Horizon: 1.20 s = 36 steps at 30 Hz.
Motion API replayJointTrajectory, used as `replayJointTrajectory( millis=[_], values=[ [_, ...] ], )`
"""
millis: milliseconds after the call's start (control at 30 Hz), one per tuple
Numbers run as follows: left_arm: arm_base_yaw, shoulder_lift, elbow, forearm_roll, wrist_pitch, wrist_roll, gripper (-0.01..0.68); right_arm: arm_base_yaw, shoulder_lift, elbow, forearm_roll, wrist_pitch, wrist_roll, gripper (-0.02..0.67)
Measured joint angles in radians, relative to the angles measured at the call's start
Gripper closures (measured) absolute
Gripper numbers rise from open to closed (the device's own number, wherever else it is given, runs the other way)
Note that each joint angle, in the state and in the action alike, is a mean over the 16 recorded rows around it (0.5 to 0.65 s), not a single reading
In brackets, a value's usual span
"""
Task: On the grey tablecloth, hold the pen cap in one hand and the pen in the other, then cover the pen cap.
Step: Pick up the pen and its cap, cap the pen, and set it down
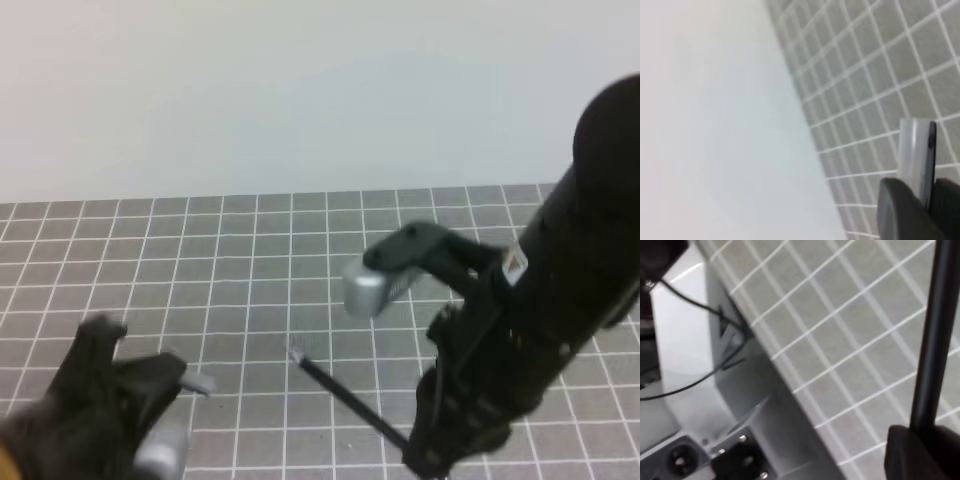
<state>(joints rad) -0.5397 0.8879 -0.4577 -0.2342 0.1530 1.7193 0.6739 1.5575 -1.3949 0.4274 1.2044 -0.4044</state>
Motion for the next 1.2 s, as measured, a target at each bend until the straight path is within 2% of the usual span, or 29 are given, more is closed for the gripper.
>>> replayJointTrajectory(
  millis=[267,500,667,1000,1200],
  values=[
    [-0.035,-0.094,0.149,0.002,-0.183,0.001,0.672,0.020,-0.024,0.077,0.108,0.000,0.005,0.579],
    [-0.041,-0.107,0.163,0.010,-0.243,-0.037,0.672,0.022,-0.021,0.091,0.173,0.000,-0.028,0.579],
    [-0.073,-0.108,0.163,0.009,-0.268,-0.061,0.672,0.030,-0.012,0.091,0.201,0.000,-0.051,0.579],
    [-0.172,-0.107,0.180,0.005,-0.286,-0.095,0.672,0.082,0.006,0.091,0.158,0.000,-0.046,0.579],
    [-0.198,-0.108,0.192,0.006,-0.295,-0.105,0.672,0.109,0.008,0.091,0.110,0.000,-0.027,0.579]
  ],
)
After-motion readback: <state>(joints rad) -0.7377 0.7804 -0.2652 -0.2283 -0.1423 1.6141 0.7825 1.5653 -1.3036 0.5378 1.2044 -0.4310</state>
